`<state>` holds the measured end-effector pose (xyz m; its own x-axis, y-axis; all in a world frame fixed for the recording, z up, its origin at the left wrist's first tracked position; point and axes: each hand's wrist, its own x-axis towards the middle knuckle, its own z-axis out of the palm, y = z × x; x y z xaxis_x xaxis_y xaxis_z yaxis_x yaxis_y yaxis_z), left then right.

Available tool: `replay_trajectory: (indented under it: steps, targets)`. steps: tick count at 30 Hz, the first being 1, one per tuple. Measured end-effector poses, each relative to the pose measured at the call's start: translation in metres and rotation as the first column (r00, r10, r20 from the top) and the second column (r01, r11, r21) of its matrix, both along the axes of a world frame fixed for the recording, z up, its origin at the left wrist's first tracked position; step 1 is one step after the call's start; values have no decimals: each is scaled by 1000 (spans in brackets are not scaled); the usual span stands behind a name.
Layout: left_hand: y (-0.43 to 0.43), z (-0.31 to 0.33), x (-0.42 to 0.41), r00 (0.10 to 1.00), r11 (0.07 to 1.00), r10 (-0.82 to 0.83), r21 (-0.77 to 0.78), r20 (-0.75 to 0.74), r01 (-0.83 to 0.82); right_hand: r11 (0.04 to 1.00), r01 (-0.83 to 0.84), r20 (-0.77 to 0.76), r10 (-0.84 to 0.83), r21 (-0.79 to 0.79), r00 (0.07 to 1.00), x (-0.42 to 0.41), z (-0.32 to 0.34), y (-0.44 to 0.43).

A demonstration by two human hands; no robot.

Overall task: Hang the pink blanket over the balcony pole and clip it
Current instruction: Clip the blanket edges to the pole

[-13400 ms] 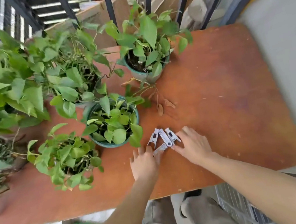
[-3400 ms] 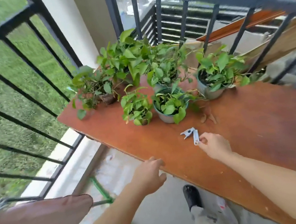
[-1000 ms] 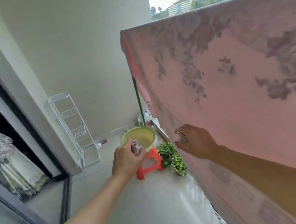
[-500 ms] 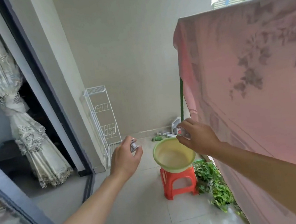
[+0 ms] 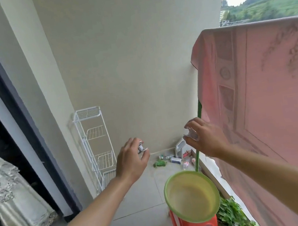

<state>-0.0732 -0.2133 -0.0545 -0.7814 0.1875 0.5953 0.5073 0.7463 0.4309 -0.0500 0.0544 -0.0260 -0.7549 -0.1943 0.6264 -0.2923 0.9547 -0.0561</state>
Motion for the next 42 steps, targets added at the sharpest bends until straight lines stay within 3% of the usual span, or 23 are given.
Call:
replay_trajectory:
  steps: [6, 11, 16, 23, 30, 34, 42]
  targets:
    - [7, 8, -146, 986, 967, -71, -253, -150, 31, 1000, -4, -71, 5, 23, 997, -146, -2, 17]
    - [16, 31, -265, 977, 907, -112, -420, -182, 26, 998, 58, -97, -54, 33, 994, -276, 7, 29]
    - [29, 32, -369, 971, 915, -149, -398, -184, 65, 993, 82, -40, -79, 85, 996, -367, 6, 41]
    - [82, 28, -517, 933, 898, -328, -355, -152, 258, 964, 257, -105, -248, 72, 963, -458, 17, 80]
    - [149, 40, -641, 748, 756, -632, -372, -202, 538, 867, 498, -110, -493, 21, 863, -515, 24, 111]
    - [205, 59, -672, 645, 681, -730, -308, -225, 664, 792, 610, -120, -604, 19, 788, -507, 39, 122]
    - [326, 109, -652, 518, 525, -846, -28, -126, 851, 598, 798, -247, -765, 68, 594, -455, 100, 152]
